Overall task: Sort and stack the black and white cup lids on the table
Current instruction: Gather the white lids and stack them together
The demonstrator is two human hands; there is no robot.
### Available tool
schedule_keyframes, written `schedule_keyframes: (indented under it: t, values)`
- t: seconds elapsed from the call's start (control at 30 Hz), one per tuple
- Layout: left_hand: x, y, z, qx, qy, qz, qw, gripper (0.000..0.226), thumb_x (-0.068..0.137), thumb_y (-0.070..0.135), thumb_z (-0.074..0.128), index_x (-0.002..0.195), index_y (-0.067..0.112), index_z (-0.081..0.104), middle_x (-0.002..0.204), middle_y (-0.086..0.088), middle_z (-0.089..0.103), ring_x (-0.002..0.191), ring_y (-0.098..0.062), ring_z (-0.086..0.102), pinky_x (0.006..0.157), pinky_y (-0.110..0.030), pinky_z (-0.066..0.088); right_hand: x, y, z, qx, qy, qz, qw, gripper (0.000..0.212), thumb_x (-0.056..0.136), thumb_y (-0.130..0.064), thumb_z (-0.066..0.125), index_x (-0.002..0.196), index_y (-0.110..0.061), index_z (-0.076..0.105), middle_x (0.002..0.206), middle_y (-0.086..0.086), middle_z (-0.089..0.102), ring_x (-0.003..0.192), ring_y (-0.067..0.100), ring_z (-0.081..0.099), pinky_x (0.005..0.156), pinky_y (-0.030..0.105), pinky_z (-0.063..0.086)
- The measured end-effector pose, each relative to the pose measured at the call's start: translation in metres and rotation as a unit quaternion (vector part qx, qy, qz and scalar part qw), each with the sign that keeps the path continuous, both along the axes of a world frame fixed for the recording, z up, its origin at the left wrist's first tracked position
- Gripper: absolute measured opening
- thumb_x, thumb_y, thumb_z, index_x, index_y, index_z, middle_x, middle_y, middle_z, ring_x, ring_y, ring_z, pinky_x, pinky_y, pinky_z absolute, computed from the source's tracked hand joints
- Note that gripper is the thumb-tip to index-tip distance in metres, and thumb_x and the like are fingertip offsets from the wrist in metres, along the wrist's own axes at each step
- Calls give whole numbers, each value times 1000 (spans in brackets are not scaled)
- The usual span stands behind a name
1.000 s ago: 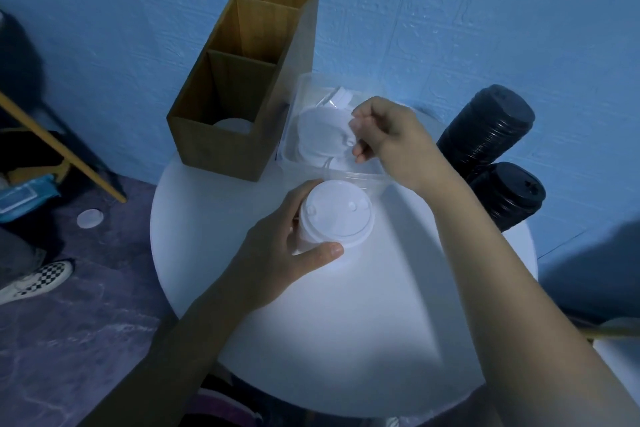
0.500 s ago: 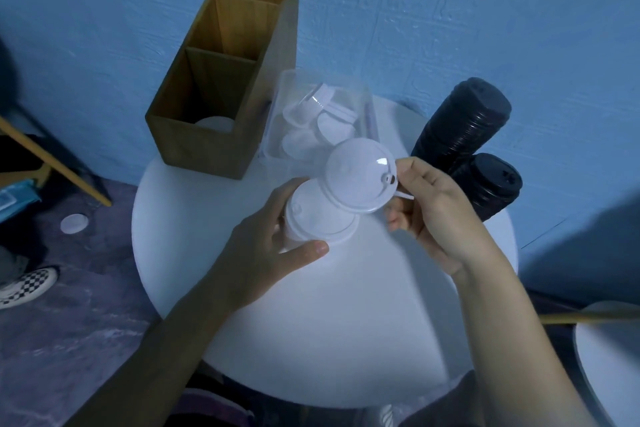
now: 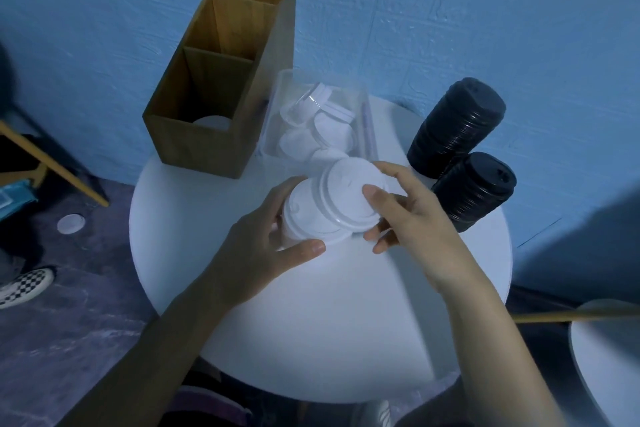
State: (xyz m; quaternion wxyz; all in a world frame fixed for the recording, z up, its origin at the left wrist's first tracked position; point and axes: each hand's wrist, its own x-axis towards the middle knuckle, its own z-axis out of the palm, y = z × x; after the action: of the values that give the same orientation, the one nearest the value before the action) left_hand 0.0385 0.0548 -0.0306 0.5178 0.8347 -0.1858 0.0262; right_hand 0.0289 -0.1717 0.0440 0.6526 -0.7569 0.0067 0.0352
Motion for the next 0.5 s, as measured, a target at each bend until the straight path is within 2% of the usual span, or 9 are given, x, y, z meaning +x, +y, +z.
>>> schedule_keyframes:
  t: [0.1, 0.2, 0.33, 0.4, 0.47, 0.5]
  values:
    - [1, 0, -1, 6, -1, 3, 1000, 78, 71, 65, 73, 138, 64, 33, 136, 39, 52, 122, 8, 56, 101, -32, 55, -2, 6, -11, -82, -32, 3, 996, 13, 99, -32, 65, 112, -33, 65, 80, 10, 63, 60, 14, 63, 52, 29, 50]
    - [0, 1, 0, -2, 3, 0, 1000, 80, 70, 65, 74, 140, 61, 35, 136, 37, 53, 123, 6, 56, 102, -28, 53, -7, 11, -17, -103, -50, -34, 993, 12, 94, -39, 70, 100, -30, 64, 91, -2, 66, 63, 20, 64, 53, 29, 51]
    - [0, 1, -1, -7, 0, -5, 1000, 80, 70, 63, 74, 140, 61, 36, 136, 37, 53, 124, 6, 55, 98, -18, 51, -11, 11, -17, -138, -94, -25, 986, 23, 95, -33, 69, 117, -38, 63, 97, -16, 68, 57, 15, 62, 65, 41, 58]
    - [0, 0, 0, -2, -11, -2, 1000, 78, 70, 64, 74, 137, 66, 33, 134, 42, 51, 123, 10, 54, 96, -11, 50, -12, 12, -13, -138, -107, 13, 985, 25, 99, -25, 65, 119, -41, 69, 104, -20, 70, 54, 15, 62, 65, 32, 57]
    - [0, 0, 0, 2, -21, 0, 1000, 78, 71, 64, 74, 137, 67, 33, 134, 42, 51, 123, 10, 54, 96, -12, 50, -12, 12, -10, -155, -116, 36, 981, 27, 101, -24, 63, 119, -41, 72, 125, -25, 66, 54, 15, 62, 64, 25, 55]
    - [0, 0, 1, -1, -15, 0, 1000, 78, 70, 63, 74, 136, 67, 33, 134, 41, 52, 122, 9, 55, 96, -15, 51, -12, 12, -8, -167, -112, 43, 979, 27, 99, -28, 65, 120, -44, 72, 132, -27, 62, 55, 16, 62, 65, 25, 56]
